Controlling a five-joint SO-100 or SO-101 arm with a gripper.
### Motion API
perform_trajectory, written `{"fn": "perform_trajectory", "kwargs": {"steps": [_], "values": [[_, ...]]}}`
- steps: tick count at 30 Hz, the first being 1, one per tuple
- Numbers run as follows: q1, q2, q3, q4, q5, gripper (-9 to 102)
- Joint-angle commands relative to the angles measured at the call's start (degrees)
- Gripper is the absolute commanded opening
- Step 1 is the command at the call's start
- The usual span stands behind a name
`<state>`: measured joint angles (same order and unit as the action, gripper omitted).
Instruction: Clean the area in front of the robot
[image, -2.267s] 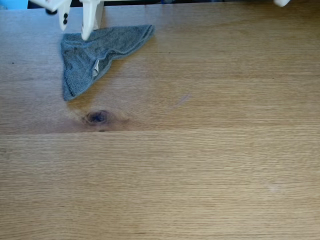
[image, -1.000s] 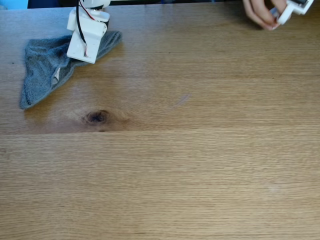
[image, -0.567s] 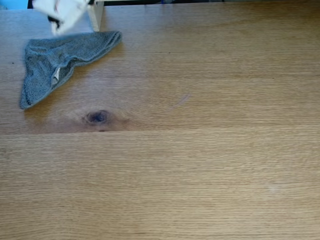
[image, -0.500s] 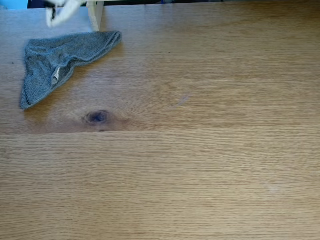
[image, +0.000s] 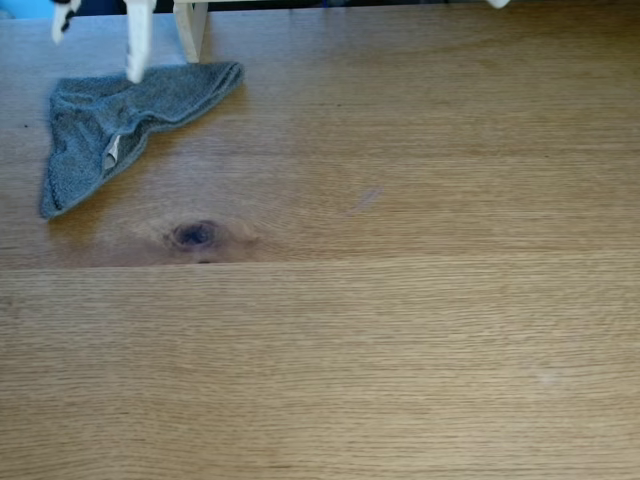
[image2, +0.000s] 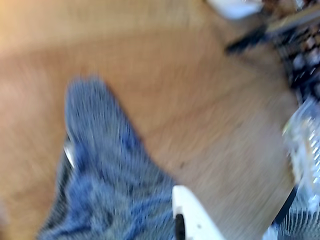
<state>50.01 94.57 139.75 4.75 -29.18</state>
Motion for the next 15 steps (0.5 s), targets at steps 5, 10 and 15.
{"fn": "perform_trajectory", "kwargs": {"steps": [5, 10, 15], "values": [[3.96, -16.88, -7.82, 1.41, -1.49, 59], [4.48, -27.69, -21.53, 9.14, 0.35, 55], [6.59, -38.85, -35.07, 15.21, 1.14, 52]]}}
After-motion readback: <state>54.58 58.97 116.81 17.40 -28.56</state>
